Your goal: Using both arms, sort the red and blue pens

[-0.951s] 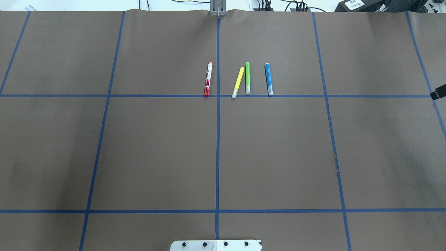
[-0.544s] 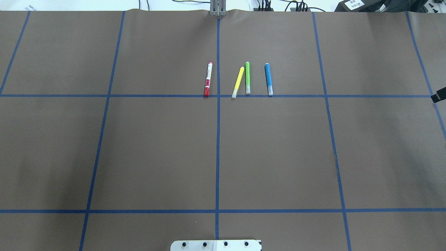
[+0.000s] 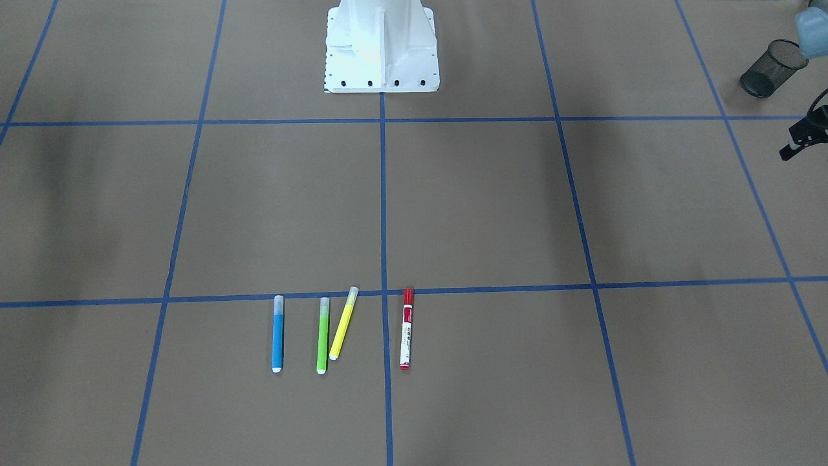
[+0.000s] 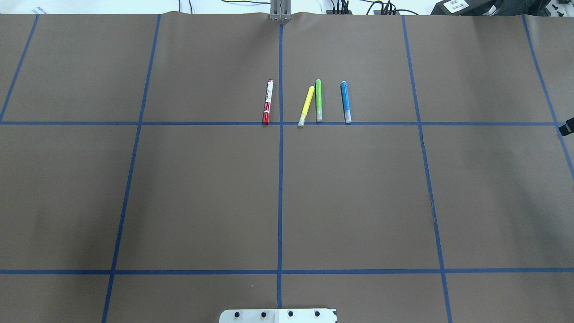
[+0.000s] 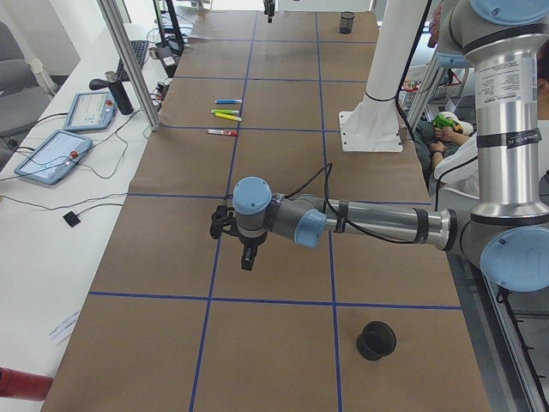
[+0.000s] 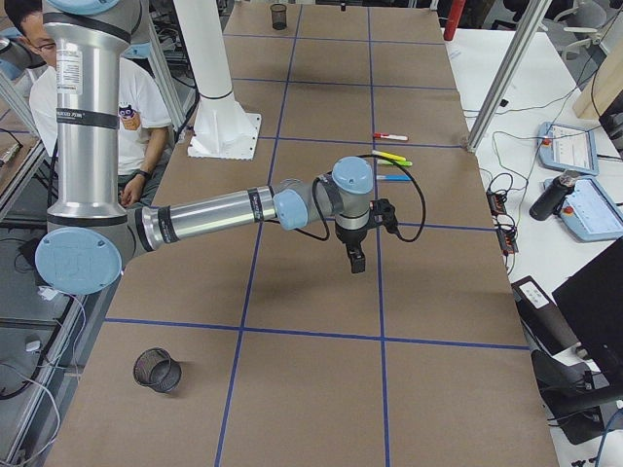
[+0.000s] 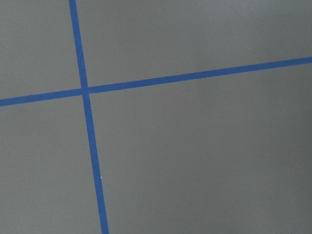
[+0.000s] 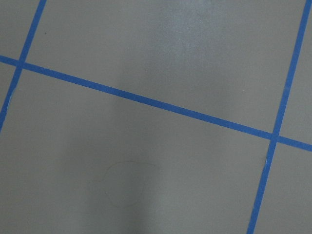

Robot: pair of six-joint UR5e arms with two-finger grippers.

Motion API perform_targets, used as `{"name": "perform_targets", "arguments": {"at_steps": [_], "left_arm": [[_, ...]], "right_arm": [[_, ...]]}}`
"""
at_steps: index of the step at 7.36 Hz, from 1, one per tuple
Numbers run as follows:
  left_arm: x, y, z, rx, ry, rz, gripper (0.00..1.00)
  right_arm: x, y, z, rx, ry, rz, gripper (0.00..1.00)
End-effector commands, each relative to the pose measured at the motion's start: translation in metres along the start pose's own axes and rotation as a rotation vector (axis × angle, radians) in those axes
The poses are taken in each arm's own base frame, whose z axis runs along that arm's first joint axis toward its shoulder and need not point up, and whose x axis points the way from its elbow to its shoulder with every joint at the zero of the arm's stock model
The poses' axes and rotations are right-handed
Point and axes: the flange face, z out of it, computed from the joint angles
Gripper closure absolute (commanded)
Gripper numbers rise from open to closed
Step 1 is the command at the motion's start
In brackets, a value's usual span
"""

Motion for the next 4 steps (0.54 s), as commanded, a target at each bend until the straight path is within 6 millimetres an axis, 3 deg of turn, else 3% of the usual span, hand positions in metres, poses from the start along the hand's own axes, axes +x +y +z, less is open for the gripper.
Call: {"name": "perform_targets", "arguments": {"at_steps": [1,4], "left_arm": [[0.0,0.0,-0.001,0.002,0.001,0.004,0.0],[0.006,0.013,-0.006,0.035,0.007,0.039,0.0]], "right_arm": [[0.0,0.003,0.003,-0.01,-0.022,-0.001,0.0],[-0.006,0.003,0.002,-0.019,-0.088,0.009,0.0]]}}
